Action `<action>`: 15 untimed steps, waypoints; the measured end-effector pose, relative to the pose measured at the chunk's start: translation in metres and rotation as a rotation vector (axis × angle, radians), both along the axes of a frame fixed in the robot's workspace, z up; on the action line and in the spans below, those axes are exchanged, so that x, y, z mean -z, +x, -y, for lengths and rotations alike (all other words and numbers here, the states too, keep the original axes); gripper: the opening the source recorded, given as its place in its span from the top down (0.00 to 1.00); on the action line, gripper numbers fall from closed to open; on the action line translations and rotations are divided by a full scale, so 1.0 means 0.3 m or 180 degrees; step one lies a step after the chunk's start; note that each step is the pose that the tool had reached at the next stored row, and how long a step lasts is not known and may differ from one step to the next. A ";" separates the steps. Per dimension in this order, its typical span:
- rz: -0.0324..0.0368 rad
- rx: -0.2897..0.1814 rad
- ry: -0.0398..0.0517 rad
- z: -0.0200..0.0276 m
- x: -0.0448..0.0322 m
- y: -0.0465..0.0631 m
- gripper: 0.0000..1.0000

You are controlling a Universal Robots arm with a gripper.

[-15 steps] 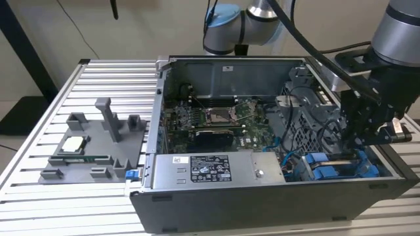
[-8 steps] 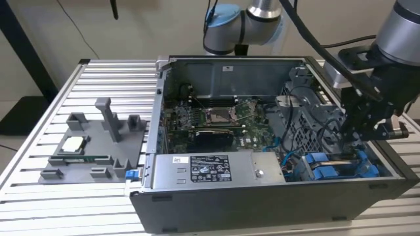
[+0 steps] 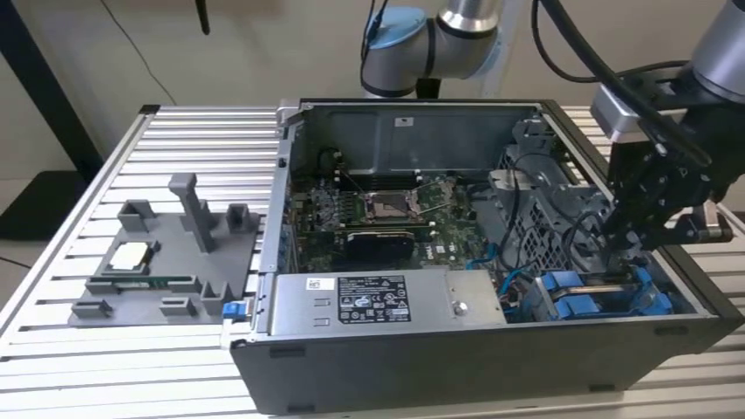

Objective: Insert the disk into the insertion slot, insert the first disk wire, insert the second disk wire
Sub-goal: 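Insert the second disk wire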

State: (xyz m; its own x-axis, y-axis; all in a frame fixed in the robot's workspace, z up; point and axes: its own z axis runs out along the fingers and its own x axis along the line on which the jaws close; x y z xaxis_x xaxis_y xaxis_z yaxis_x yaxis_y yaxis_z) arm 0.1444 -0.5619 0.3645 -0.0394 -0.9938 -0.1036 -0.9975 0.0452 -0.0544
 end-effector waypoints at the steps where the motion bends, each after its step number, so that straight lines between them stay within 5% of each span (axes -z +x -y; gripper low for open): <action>1: -0.0038 0.0000 0.0000 0.000 -0.001 0.005 0.73; 5: -0.0151 0.0000 0.0000 0.000 -0.014 0.022 0.73; 9: -0.0202 -0.0002 0.0058 0.003 -0.019 0.028 0.73; 15: -0.0326 -0.0002 0.0112 0.006 -0.021 0.054 0.73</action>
